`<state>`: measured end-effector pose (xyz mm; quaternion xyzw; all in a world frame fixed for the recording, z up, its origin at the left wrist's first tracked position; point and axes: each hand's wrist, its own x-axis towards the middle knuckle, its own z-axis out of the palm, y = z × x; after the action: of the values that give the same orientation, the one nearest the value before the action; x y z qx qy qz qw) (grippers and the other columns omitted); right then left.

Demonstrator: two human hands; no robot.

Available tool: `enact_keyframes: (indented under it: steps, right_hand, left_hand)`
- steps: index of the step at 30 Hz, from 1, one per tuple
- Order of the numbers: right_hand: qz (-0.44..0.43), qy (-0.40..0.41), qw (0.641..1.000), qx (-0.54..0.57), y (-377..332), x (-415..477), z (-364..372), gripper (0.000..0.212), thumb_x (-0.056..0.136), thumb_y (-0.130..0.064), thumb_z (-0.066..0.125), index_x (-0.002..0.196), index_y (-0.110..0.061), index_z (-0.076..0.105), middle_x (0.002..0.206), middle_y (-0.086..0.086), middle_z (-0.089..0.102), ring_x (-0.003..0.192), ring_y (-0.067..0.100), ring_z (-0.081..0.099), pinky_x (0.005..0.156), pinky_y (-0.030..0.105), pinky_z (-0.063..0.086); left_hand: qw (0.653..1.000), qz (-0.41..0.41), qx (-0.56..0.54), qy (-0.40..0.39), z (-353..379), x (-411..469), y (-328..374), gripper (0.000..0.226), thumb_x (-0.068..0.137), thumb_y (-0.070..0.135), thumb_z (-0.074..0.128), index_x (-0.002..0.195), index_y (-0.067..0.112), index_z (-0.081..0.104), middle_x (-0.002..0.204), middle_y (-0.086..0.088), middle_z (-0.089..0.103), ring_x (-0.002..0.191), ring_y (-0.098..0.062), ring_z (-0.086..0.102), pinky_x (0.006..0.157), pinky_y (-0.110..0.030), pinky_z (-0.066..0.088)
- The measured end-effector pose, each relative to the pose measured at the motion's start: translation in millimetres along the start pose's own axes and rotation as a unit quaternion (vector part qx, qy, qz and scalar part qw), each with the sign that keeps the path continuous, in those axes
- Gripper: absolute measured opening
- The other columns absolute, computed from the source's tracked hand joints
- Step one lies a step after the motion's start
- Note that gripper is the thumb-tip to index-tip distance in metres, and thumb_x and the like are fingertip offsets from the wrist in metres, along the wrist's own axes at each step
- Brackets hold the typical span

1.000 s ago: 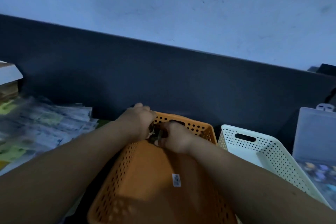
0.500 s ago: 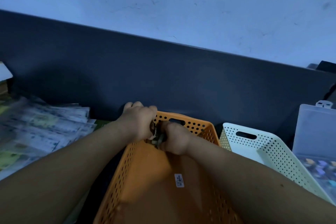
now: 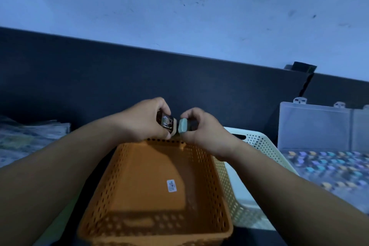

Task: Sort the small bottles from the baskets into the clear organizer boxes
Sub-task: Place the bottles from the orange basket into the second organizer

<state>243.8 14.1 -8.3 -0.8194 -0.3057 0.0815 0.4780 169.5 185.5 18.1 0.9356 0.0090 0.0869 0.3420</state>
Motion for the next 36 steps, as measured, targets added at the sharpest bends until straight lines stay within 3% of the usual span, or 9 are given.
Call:
enact_keyframes:
  steps: [3, 8, 11, 15, 21, 25, 28, 30, 36]
  right_hand:
    - [-0.018, 0.018, 0.999, 0.047, 0, -27, -22, 0.04, 0.074, 0.004, 0.068, 0.103, -0.02, 0.056, 0.094, 0.002, 0.062, 0.08, 0.014, 0.058, 0.071, 0.032, 0.051]
    - [-0.026, 0.07, 0.989, 0.127, 9, -85, -71, 0.04, 0.079, 0.001, 0.067, 0.11, -0.02, 0.056, 0.104, 0.004, 0.065, 0.086, 0.011, 0.061, 0.079, 0.029, 0.051]
    - [-0.018, 0.11, 0.983, 0.143, 21, -124, -104, 0.046, 0.07, -0.007, 0.07, 0.111, -0.021, 0.054, 0.112, 0.006, 0.065, 0.088, 0.012, 0.063, 0.081, 0.031, 0.051]
    - [-0.01, 0.14, 0.98, 0.137, 42, -193, -160, 0.043, 0.073, -0.002, 0.07, 0.112, -0.013, 0.055, 0.113, 0.013, 0.066, 0.091, 0.016, 0.064, 0.083, 0.03, 0.052]
    - [0.008, 0.18, 0.975, 0.127, 83, -300, -244, 0.037, 0.086, 0.002, 0.063, 0.12, -0.01, 0.055, 0.107, 0.004, 0.064, 0.093, 0.01, 0.061, 0.079, 0.02, 0.05]
    - [0.044, 0.198, 0.971, 0.129, 119, -362, -286, 0.029, 0.092, -0.008, 0.059, 0.12, -0.011, 0.057, 0.106, 0.004, 0.067, 0.088, 0.006, 0.061, 0.074, 0.018, 0.046]
    - [0.065, 0.214, 0.968, 0.117, 136, -387, -300, 0.021, 0.094, -0.013, 0.056, 0.115, -0.013, 0.06, 0.109, 0.011, 0.068, 0.09, 0.012, 0.062, 0.08, 0.027, 0.049]
    - [0.082, 0.229, 0.964, 0.106, 153, -406, -320, 0.019, 0.094, -0.015, 0.058, 0.112, -0.018, 0.06, 0.108, 0.009, 0.068, 0.093, 0.015, 0.063, 0.085, 0.033, 0.05]
    - [0.138, 0.256, 0.953, 0.082, 201, -428, -361, 0.039, 0.082, -0.011, 0.072, 0.117, -0.021, 0.057, 0.105, 0.003, 0.068, 0.097, 0.016, 0.067, 0.083, 0.032, 0.056]
  left_hand:
    - [0.999, 0.008, -0.036, -0.016, 3, -9, 28, 0.044, 0.066, 0.022, 0.082, 0.099, 0.033, 0.054, 0.098, 0.004, 0.063, 0.086, -0.014, 0.062, 0.076, -0.036, 0.055]
    - [0.987, 0.005, -0.157, -0.042, 25, -20, 88, 0.053, 0.071, 0.005, 0.078, 0.114, 0.03, 0.059, 0.101, 0.0, 0.066, 0.088, -0.014, 0.066, 0.073, -0.026, 0.052]
    - [0.977, 0.018, -0.209, -0.042, 56, -26, 133, 0.04, 0.075, 0.002, 0.074, 0.108, 0.023, 0.066, 0.095, 0.0, 0.07, 0.08, -0.008, 0.067, 0.069, -0.018, 0.051]
    - [0.963, 0.038, -0.257, -0.069, 119, -36, 199, 0.027, 0.073, 0.009, 0.078, 0.098, 0.015, 0.068, 0.088, -0.001, 0.074, 0.079, -0.01, 0.068, 0.074, -0.024, 0.05]
    - [0.947, 0.063, -0.299, -0.104, 215, -57, 291, 0.033, 0.078, -0.005, 0.071, 0.106, 0.007, 0.058, 0.082, -0.003, 0.072, 0.066, -0.009, 0.067, 0.06, -0.019, 0.053]
    - [0.94, 0.068, -0.307, -0.135, 282, -72, 343, 0.04, 0.077, 0.001, 0.073, 0.112, 0.012, 0.056, 0.097, -0.007, 0.07, 0.077, -0.016, 0.069, 0.073, -0.027, 0.056]
    - [0.944, 0.068, -0.292, -0.136, 312, -80, 359, 0.04, 0.078, 0.006, 0.073, 0.115, 0.014, 0.059, 0.106, -0.009, 0.067, 0.087, -0.018, 0.068, 0.072, -0.022, 0.055]
    - [0.947, 0.068, -0.283, -0.134, 336, -78, 380, 0.045, 0.066, 0.021, 0.078, 0.109, 0.02, 0.063, 0.104, -0.005, 0.068, 0.092, -0.019, 0.067, 0.08, -0.028, 0.055]
    - [0.949, 0.077, -0.27, -0.14, 383, -51, 411, 0.041, 0.075, 0.011, 0.078, 0.111, 0.024, 0.062, 0.106, 0.002, 0.066, 0.099, -0.014, 0.063, 0.094, -0.031, 0.048]
